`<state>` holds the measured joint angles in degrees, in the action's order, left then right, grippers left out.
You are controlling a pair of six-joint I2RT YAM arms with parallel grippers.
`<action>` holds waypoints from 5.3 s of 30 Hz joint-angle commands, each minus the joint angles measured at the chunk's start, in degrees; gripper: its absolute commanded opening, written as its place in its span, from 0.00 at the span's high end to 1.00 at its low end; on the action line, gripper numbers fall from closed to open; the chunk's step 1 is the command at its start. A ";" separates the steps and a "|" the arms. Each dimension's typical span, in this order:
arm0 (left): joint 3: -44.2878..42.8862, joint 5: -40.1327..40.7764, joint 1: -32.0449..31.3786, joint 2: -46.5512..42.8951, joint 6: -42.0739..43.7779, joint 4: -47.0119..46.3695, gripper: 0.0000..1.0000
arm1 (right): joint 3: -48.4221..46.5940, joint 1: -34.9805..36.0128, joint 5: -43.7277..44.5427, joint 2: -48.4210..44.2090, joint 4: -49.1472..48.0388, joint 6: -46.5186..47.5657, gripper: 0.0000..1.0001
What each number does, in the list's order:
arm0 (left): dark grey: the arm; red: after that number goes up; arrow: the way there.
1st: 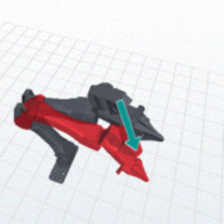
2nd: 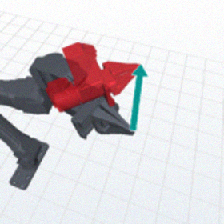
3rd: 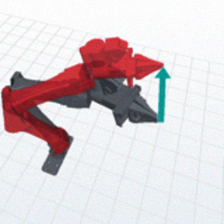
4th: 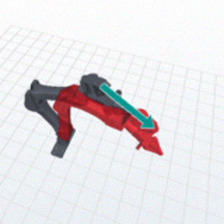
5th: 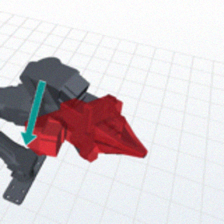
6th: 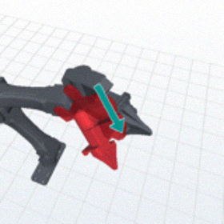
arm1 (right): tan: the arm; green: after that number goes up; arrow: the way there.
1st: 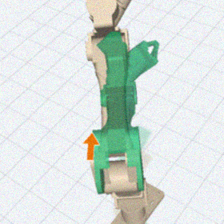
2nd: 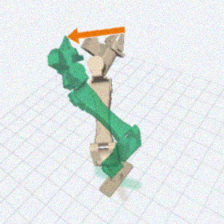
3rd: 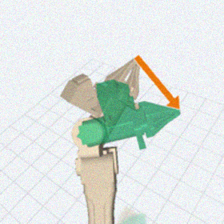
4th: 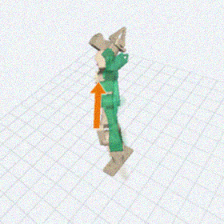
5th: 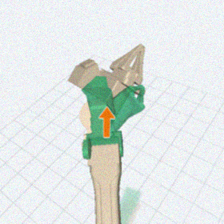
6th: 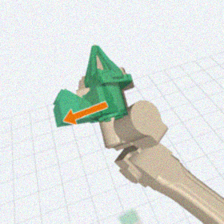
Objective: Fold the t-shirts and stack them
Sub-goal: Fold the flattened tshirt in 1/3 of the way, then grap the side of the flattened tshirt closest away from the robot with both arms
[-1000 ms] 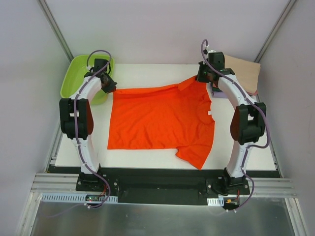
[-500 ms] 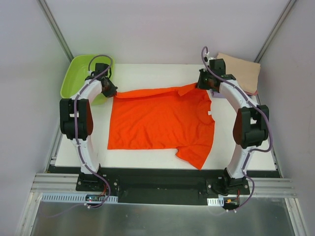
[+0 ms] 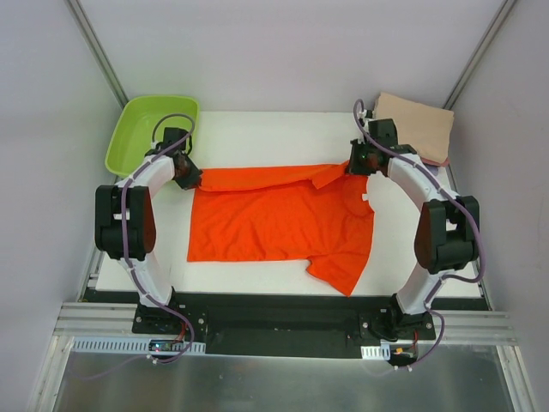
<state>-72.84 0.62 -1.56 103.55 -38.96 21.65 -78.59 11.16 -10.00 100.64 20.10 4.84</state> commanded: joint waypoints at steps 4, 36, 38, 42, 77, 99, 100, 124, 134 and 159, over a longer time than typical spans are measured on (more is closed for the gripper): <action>1.91 1.14 -0.46 -2.47 1.87 -0.82 1.00 | 3.79 -0.52 -0.99 -4.14 2.23 2.10 0.97; -5.82 -15.56 -2.74 3.05 3.36 -1.70 0.01 | -2.78 0.18 -16.28 6.56 1.42 -0.54 0.04; -6.00 -15.65 -2.66 5.25 3.01 -1.70 0.01 | -3.24 0.27 -14.71 8.69 2.84 -0.44 0.04; -5.03 -13.37 -2.13 7.80 2.40 -1.96 0.01 | 0.97 0.01 -8.64 8.52 2.31 -0.97 0.04; 21.37 -3.92 -5.20 -31.97 -0.74 4.78 0.01 | 30.23 12.47 8.76 -33.91 5.92 -3.95 0.04; 48.93 10.18 -5.12 -57.23 -19.39 19.31 0.25 | 40.97 10.64 9.38 -22.86 -0.84 -17.06 0.04; 48.93 10.36 -5.12 -56.53 -19.57 18.87 0.29 | 40.80 10.29 9.56 -22.51 -0.85 -17.06 0.04; 49.02 5.00 -5.12 -49.84 -15.71 8.94 1.00 | 40.88 11.51 9.47 -36.38 6.96 -14.42 0.04; 49.63 5.53 -5.12 -52.75 -15.18 7.97 1.00 | 39.91 38.46 18.88 -42.28 25.16 -19.95 0.03; 49.55 4.30 -5.12 -52.31 -15.00 6.21 1.00 | 46.68 49.05 21.94 -32.00 20.42 -35.07 0.37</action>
<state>-23.46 4.97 -6.70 51.35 -54.63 28.21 -32.16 59.88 9.82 68.31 41.43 -26.63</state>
